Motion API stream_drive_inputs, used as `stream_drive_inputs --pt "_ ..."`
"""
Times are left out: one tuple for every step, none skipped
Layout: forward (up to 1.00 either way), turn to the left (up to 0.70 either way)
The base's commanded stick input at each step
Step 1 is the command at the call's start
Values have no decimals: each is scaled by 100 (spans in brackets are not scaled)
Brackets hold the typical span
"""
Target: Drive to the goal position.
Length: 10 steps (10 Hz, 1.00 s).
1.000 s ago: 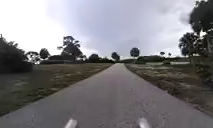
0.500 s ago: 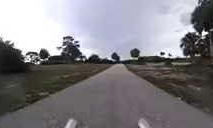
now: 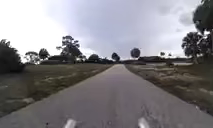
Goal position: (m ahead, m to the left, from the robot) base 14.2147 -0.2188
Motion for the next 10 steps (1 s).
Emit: stream_drive_inputs --pt "100 0" --pt "100 0" --pt "100 0" --pt "100 0" --pt "100 0" --pt "100 0" --pt "100 0" --pt "100 0" --pt "100 0" --pt "100 0"
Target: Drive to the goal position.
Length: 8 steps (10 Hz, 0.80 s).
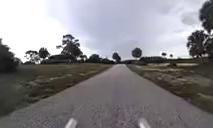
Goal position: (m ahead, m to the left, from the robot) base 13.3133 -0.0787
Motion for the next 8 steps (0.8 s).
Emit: stream_drive_inputs --pt "100 0" --pt "100 0" --pt "100 0" --pt "100 0" --pt "100 0" --pt "100 0" --pt "100 0" --pt "100 0"
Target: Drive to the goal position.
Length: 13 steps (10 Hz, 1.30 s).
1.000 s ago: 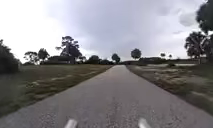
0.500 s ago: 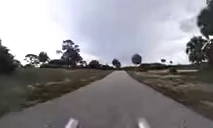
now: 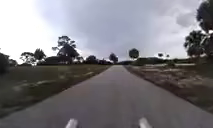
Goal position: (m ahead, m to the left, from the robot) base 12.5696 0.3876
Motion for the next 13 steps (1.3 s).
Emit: stream_drive_inputs --pt "100 0" --pt "100 0" --pt "100 0" --pt "100 0" --pt "100 0" --pt "100 0" --pt "100 0" --pt "100 0" --pt "100 0" --pt "100 -11" --pt "100 -35" --pt "100 -40" --pt "100 -40"
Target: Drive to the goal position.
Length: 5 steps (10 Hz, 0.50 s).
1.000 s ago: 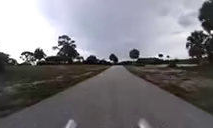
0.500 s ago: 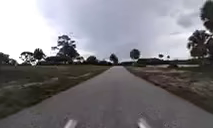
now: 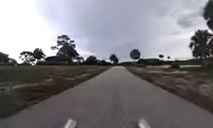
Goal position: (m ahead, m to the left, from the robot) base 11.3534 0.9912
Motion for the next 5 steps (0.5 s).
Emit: stream_drive_inputs --pt "100 -40" --pt "100 -40" --pt "100 -6" --pt "100 0" --pt "100 0"
